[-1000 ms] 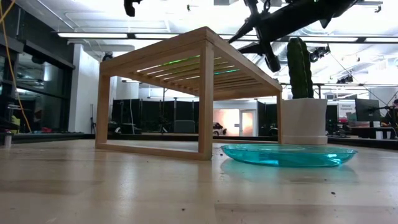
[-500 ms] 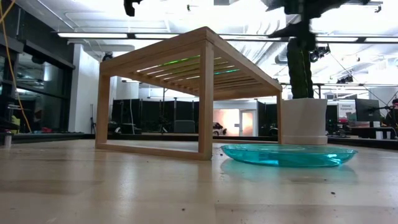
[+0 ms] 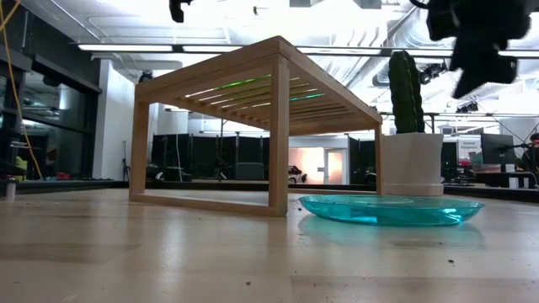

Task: Place and stack plates onto a shelf
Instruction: Stack the blue plate on top of the blue plate on the shelf

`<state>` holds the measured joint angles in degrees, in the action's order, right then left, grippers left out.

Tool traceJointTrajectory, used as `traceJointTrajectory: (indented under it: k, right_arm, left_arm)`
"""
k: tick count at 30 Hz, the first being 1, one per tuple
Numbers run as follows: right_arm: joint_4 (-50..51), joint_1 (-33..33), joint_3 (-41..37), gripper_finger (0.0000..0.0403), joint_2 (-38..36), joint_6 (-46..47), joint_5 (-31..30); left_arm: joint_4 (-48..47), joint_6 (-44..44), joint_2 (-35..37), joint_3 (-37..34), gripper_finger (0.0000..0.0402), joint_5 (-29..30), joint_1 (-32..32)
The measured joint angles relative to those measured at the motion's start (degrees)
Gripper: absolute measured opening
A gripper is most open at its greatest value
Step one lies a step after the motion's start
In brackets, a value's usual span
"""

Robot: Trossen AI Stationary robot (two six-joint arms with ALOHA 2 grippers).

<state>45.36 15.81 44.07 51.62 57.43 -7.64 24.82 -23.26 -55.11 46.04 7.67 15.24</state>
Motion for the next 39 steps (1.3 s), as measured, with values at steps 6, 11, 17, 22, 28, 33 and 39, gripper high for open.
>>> traceJointTrajectory:
  k: [6, 11, 17, 22, 28, 33, 39]
  right_arm:
    - [0.9, 4.2, -4.6, 0.0215, 0.4, 4.3, 1.5]
    - [-13.8, 6.4, -17.2, 0.0215, -3.7, 11.6, 5.7]
    - [-24.3, 6.8, -22.4, 0.0215, -6.9, 16.3, 1.1]
    - [-23.5, 6.4, -22.4, 0.0215, -5.5, 18.7, 0.2]
    - [-24.2, 6.4, -22.4, 0.0215, -2.0, 20.2, 0.8]
    - [-28.2, 6.4, -22.4, 0.0215, 0.5, 20.2, 1.6]
    - [-29.3, 6.4, -22.4, 0.0215, 2.6, 20.7, 1.7]
  left_arm:
    - [-1.1, -0.6, 0.0, 0.0, 0.0157, -0.1, 0.0]
    - [-1.0, -0.6, 0.0, 0.0, 0.0157, -0.1, 0.0]
    - [-1.1, -0.6, 0.0, 0.0, 0.0157, -0.1, 0.0]
    - [-1.2, -0.6, 0.0, 0.0, 0.0157, -0.1, 0.0]
    - [-1.4, -0.5, 0.0, 0.0, 0.0157, -1.3, 0.0]
    - [-2.5, -0.2, 0.0, 0.0, 0.0157, -5.1, 0.1]
    - [-4.6, -0.4, 0.0, 0.0, 0.0157, -6.0, 0.1]
